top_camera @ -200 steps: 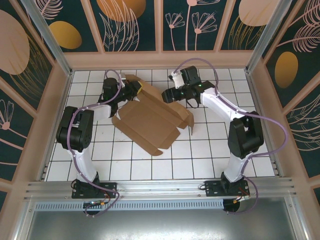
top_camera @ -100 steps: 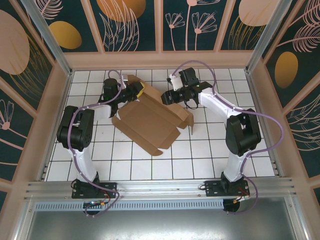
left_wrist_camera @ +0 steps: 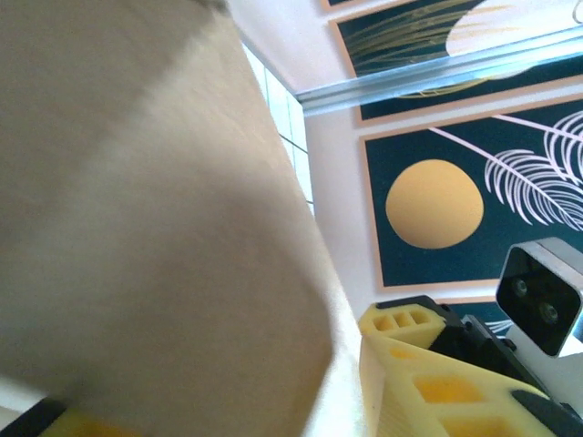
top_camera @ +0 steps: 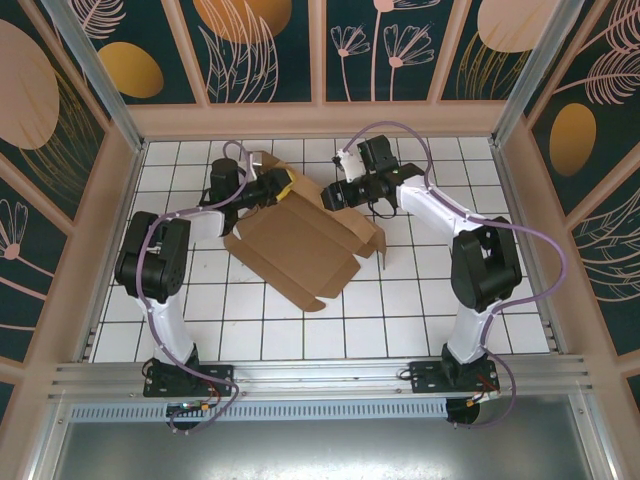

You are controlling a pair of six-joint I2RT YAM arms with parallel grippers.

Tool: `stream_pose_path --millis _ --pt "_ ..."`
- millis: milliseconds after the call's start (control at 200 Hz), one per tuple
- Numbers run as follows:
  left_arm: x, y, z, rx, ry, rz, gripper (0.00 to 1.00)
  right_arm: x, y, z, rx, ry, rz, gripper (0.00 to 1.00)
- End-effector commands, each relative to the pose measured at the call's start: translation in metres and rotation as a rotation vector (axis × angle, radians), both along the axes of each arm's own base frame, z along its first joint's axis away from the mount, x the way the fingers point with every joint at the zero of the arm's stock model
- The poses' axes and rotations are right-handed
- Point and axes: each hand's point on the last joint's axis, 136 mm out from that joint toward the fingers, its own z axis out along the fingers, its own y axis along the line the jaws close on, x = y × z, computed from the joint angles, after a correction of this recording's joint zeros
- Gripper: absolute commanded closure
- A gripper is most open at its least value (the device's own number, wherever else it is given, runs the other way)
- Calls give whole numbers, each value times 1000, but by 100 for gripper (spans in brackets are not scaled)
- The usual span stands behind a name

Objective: Fold the paper box

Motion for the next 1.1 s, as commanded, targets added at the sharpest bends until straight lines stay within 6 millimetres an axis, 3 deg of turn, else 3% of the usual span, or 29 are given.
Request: stream_pose_path --millis 0,220,365,621,836,976,1096 --pt "-1 -3 16 -34 -57 5 69 -10 1 -16 -18 39 34 39" --pt "0 1 15 -45 -61 37 100 -11 0 -15 -17 40 26 39" --pt "3 11 22 -39 -65 121 100 -3 -7 5 -27 -24 -28 31" --pt "0 56 17 -14 -2 412 100 4 -23 82 -1 -240 -191 26" --pt "-12 84 23 -18 35 626 100 -14 -23 94 -9 -282 -221 30" --pt "-23 84 24 -8 28 687 100 -24 -25 103 66 -301 -251 32" --pt "-32 83 27 -12 6 731 100 -31 -33 100 71 -321 -285 33"
